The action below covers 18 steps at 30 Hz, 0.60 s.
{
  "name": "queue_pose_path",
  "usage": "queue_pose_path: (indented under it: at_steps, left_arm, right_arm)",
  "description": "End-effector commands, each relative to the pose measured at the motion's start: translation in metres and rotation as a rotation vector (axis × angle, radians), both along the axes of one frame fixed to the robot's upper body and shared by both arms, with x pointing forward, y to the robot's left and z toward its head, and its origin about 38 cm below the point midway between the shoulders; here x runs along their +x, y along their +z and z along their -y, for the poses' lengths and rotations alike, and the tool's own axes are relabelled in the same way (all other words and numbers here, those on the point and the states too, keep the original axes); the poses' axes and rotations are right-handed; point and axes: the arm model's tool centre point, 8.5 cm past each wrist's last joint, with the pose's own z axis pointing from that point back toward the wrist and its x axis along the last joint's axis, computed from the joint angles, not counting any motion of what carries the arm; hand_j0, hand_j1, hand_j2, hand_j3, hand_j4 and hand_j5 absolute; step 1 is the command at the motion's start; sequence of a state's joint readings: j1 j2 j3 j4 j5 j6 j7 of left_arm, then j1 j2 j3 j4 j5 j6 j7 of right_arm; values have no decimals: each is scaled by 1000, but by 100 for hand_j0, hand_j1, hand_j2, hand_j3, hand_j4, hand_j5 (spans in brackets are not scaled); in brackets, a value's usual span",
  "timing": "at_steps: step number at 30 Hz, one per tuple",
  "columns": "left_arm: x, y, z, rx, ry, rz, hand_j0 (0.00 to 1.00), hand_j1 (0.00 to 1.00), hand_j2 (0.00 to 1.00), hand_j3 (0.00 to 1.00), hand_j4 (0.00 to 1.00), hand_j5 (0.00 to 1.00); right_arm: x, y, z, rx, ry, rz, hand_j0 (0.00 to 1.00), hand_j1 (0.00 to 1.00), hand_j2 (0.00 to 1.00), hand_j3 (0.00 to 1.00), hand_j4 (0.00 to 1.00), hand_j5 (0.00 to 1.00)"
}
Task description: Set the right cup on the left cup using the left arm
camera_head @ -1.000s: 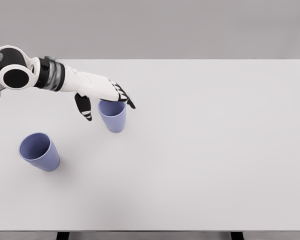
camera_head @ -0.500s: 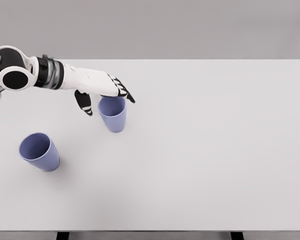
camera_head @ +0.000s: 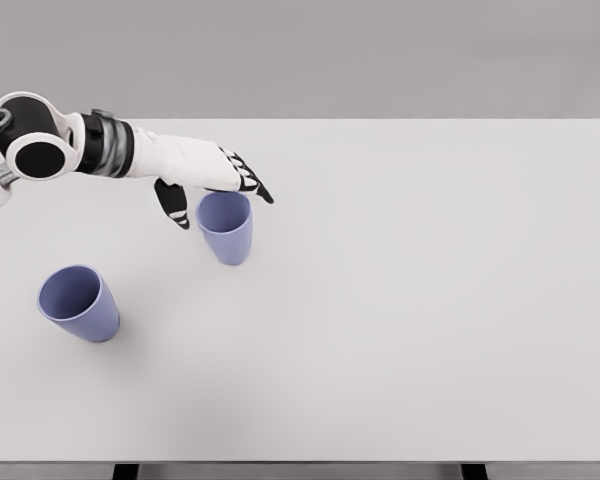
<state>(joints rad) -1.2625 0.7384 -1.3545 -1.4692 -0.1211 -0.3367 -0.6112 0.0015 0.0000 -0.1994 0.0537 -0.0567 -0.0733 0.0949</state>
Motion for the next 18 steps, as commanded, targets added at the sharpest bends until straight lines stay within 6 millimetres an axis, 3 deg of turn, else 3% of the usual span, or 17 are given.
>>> queue_pose_path:
  at_steps: [1,18]
  left_arm:
    - [0,0,1,-1,0,2,98,98,98,98,98,98]
    - [-3,-13,2,-1,-2,-24,98,98,98,98,98,98]
  right_arm:
    - [0,0,0,0,0,0,100,100,100,100,100,100]
    - [0,0,0,0,0,0,100,100,100,100,100,100]
